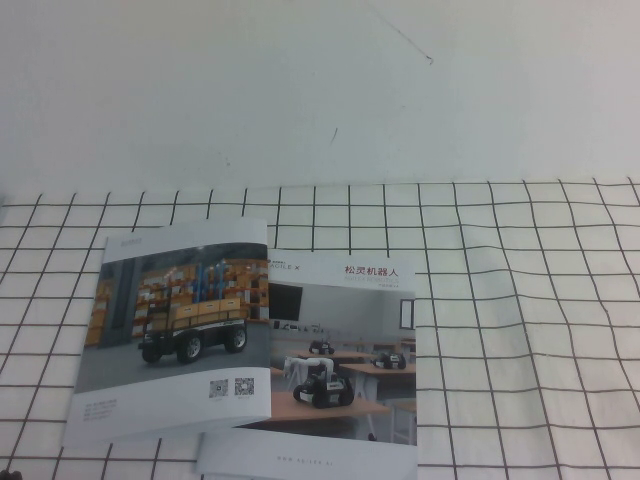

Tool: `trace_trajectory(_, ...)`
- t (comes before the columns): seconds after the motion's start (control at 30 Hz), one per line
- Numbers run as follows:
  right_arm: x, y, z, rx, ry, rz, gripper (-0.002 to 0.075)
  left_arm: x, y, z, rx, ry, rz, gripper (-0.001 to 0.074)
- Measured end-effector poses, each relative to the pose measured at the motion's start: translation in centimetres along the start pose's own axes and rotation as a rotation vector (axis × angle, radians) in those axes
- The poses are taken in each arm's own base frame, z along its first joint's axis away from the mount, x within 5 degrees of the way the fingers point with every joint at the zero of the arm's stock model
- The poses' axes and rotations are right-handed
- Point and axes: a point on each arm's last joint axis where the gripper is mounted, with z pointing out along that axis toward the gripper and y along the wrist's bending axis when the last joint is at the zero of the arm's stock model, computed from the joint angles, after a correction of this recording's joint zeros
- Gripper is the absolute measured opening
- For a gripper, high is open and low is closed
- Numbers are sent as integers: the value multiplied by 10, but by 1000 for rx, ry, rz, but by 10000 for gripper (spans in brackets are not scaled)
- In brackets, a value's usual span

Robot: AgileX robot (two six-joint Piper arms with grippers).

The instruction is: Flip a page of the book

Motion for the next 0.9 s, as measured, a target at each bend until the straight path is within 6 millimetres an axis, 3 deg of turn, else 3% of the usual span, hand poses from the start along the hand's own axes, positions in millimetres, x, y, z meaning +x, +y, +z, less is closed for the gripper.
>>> trace_trajectory(0.9,2,-2,-5,16,-25,15,0,0,0,0,-5,1,29,-2)
